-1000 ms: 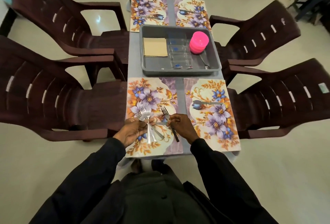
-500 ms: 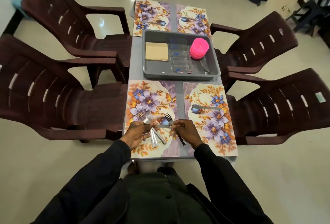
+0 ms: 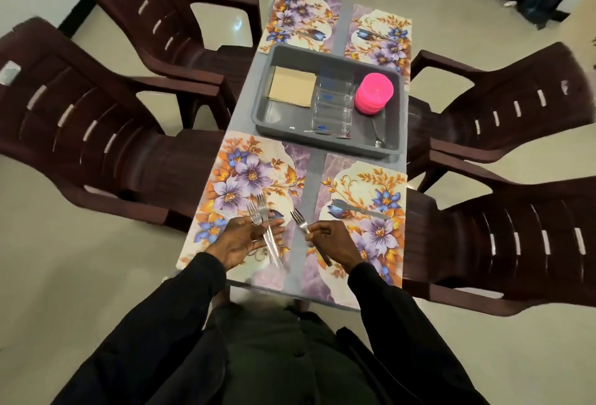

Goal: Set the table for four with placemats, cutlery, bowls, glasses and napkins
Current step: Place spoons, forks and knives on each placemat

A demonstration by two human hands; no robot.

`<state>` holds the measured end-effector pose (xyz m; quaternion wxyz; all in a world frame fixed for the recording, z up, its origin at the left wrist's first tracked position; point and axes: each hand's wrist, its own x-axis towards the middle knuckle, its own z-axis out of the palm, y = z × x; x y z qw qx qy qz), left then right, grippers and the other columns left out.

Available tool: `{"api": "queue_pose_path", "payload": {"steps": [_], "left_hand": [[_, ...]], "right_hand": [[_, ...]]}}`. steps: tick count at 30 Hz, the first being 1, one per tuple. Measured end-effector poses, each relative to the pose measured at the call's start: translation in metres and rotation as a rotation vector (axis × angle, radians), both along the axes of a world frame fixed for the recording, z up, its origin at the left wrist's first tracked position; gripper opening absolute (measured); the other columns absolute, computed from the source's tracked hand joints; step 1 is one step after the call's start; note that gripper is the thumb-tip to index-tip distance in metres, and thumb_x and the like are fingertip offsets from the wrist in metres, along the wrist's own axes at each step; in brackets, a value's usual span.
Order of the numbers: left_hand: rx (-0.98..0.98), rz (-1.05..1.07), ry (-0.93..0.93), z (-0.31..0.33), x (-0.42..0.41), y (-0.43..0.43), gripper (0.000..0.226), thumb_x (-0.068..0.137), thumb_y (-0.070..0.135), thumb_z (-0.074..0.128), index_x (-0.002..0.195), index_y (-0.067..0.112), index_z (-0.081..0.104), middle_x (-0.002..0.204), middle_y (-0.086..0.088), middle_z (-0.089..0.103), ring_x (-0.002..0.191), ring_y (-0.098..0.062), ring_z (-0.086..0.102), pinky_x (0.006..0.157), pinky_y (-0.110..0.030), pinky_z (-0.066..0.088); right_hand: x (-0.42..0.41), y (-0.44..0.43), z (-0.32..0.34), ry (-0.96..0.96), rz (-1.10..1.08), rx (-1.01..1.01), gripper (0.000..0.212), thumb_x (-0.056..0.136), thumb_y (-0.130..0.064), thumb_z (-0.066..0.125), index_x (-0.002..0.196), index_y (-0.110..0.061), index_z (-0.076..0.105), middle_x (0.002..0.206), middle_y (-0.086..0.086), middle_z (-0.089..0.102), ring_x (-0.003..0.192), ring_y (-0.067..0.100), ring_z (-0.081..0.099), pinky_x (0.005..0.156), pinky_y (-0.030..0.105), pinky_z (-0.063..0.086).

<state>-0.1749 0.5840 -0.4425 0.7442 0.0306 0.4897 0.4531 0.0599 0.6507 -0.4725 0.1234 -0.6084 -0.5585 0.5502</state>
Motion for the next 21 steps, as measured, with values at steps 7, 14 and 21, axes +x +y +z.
{"api": "queue_pose_path", "payload": {"steps": [7, 14, 21], "left_hand": [[-0.033, 0.230, -0.023, -0.004, 0.047, -0.017, 0.041, 0.094, -0.005, 0.056, 0.134, -0.014, 0.052, 0.132, -0.028, 0.063, 0.116, -0.041, 0.066, 0.083, -0.043, 0.062], [-0.041, 0.344, 0.006, -0.002, 0.067, -0.061, 0.032, 0.099, -0.004, 0.054, 0.130, -0.012, 0.055, 0.128, -0.027, 0.066, 0.116, -0.040, 0.067, 0.086, -0.040, 0.062], [-0.063, 0.429, 0.011, -0.006, 0.077, -0.110, 0.033, 0.099, -0.004, 0.054, 0.131, -0.005, 0.055, 0.125, -0.022, 0.069, 0.110, -0.036, 0.071, 0.085, -0.041, 0.062]], "right_hand": [[0.071, 0.019, -0.033, -0.167, 0.314, 0.072, 0.005, 0.081, 0.001, 0.078, 0.086, -0.001, 0.079, 0.076, 0.005, 0.073, 0.059, -0.012, 0.060, 0.060, 0.006, 0.043], [0.130, -0.006, -0.066, -0.343, 0.485, 0.090, 0.019, 0.079, 0.002, 0.069, 0.072, -0.012, 0.080, 0.077, -0.003, 0.077, 0.067, -0.003, 0.064, 0.065, 0.018, 0.053], [0.150, -0.046, -0.078, -0.385, 0.497, 0.111, 0.012, 0.085, 0.000, 0.071, 0.080, -0.007, 0.080, 0.086, 0.002, 0.076, 0.073, 0.001, 0.061, 0.074, 0.026, 0.052]]}}
